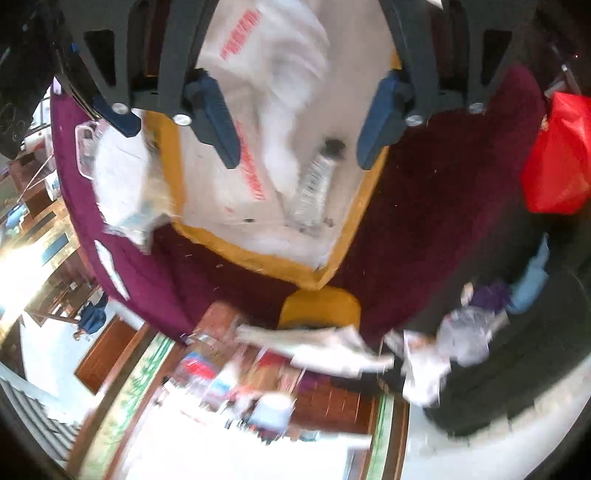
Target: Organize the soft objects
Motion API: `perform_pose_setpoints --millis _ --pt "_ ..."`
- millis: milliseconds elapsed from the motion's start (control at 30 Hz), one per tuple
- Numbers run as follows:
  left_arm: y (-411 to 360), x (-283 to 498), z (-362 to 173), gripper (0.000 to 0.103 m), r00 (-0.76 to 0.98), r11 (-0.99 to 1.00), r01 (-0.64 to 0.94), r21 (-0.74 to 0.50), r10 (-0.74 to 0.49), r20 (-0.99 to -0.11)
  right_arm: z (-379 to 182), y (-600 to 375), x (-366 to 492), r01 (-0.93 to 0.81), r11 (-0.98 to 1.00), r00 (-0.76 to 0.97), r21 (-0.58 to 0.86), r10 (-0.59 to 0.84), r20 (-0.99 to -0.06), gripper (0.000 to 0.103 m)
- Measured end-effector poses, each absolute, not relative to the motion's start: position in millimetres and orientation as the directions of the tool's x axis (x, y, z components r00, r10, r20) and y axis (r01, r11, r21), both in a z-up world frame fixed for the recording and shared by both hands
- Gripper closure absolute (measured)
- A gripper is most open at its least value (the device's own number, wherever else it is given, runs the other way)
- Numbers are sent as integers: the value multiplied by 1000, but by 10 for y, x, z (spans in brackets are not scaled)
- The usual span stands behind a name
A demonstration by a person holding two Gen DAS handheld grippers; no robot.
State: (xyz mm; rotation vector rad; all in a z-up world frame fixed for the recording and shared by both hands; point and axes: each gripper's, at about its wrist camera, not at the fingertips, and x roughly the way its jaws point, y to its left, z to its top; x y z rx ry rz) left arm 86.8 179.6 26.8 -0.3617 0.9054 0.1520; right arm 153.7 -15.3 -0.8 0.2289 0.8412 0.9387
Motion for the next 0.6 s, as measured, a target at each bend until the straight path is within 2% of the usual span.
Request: perform_pose_setpoints --millis 67,167,333,600 --pt "1535 659 368 22 656 943 -224 -248 -42 -753 69 -336 1301 -664 569 323 485 803 -501 20" --pt "1213 533 386 21 674 944 -161 -287 -107 -731 118 -681 970 -672 598 390 437 787 -478 20" --pt "706 554 347 21 664 948 -62 -313 -195 -722 9 -1166 713 -605 627 425 490 775 -467 20" --pt "378 603 283 21 617 945 -25 -326 -242 -749 -119 -1554 719 -498 734 487 461 677 -552 20"
